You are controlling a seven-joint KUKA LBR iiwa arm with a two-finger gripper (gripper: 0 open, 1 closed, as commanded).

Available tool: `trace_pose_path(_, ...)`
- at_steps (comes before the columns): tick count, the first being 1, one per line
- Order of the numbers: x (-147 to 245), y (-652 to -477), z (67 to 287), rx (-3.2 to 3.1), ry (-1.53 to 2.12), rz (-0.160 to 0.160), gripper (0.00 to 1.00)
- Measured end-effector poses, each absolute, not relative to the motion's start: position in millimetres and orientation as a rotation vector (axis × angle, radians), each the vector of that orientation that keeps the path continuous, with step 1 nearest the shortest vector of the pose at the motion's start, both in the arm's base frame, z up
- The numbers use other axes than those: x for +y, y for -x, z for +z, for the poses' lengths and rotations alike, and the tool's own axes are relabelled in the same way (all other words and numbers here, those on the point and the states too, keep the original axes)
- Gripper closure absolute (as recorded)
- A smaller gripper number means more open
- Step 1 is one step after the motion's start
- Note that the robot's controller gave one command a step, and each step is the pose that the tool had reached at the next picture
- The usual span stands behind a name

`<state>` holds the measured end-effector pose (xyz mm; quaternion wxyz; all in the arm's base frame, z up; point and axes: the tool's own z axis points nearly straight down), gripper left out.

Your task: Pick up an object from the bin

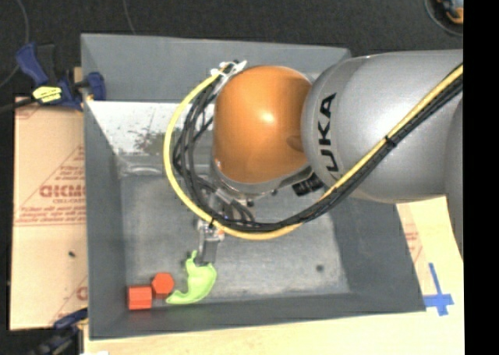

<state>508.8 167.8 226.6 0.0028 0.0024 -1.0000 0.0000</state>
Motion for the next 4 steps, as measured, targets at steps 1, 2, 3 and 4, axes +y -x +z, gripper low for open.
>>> trace_pose_path(1, 167, -510.6, 231, -3.144, 0.000, -0.003, 0.00)
trace_pose_path(2, 141, -491.1, 191, -3.131, 0.234, -0.002, 0.00)
trace_pose_path(3, 99, -499.5, 118, -3.141, 0.032, 0.000, 0.00)
trace_pose_path(4, 107, -492.5, 119, -3.123, -0.315, -0.001, 0.00)
